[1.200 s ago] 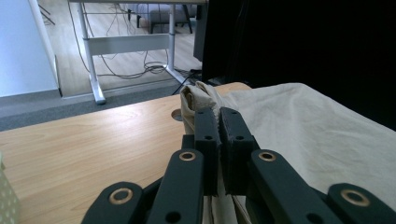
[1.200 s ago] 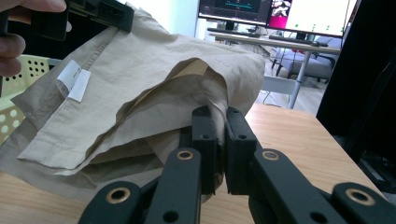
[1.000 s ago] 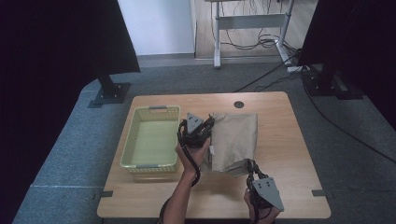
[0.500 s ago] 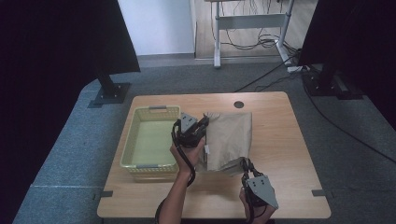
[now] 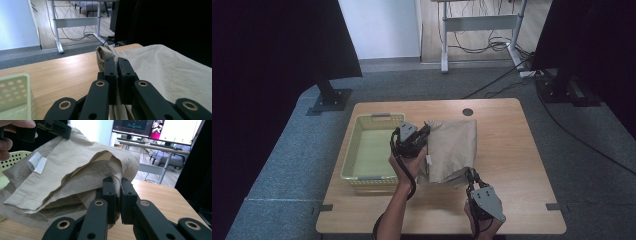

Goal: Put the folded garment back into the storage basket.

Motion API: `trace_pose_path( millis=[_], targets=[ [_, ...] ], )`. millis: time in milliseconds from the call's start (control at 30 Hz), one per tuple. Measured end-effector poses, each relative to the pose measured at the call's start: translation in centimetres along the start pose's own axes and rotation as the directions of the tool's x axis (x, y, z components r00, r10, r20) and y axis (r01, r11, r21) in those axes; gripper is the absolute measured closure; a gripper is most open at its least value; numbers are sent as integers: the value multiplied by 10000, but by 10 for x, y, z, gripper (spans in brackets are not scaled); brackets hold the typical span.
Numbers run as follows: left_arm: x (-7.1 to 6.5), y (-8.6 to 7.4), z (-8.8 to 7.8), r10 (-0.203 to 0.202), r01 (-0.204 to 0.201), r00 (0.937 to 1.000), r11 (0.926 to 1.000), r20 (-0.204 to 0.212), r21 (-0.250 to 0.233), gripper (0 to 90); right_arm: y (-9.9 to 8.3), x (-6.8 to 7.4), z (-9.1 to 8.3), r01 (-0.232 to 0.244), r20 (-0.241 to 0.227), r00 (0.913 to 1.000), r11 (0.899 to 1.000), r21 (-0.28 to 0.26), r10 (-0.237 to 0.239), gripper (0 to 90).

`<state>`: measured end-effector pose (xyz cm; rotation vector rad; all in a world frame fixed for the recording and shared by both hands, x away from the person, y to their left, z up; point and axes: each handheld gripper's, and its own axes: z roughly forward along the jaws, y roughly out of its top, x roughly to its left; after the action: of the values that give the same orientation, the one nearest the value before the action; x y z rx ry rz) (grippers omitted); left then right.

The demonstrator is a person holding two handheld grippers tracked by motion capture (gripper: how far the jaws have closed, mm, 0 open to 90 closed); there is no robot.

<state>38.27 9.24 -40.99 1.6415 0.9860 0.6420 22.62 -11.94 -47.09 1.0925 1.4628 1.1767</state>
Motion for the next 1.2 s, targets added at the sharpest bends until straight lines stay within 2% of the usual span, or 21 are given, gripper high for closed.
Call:
trace_pose_path(
  millis=[300,1200],
  targets=[
    [8,2,-4,-50,50,9999,10000,-140,-13,860,2,7,5,153,-200,9997,9999,-7,-153,846],
    [23,7,-14,-93,92,9994,10000,-328,-38,860,10,20,13,275,-359,9990,9996,-69,-277,846]
  ],
)
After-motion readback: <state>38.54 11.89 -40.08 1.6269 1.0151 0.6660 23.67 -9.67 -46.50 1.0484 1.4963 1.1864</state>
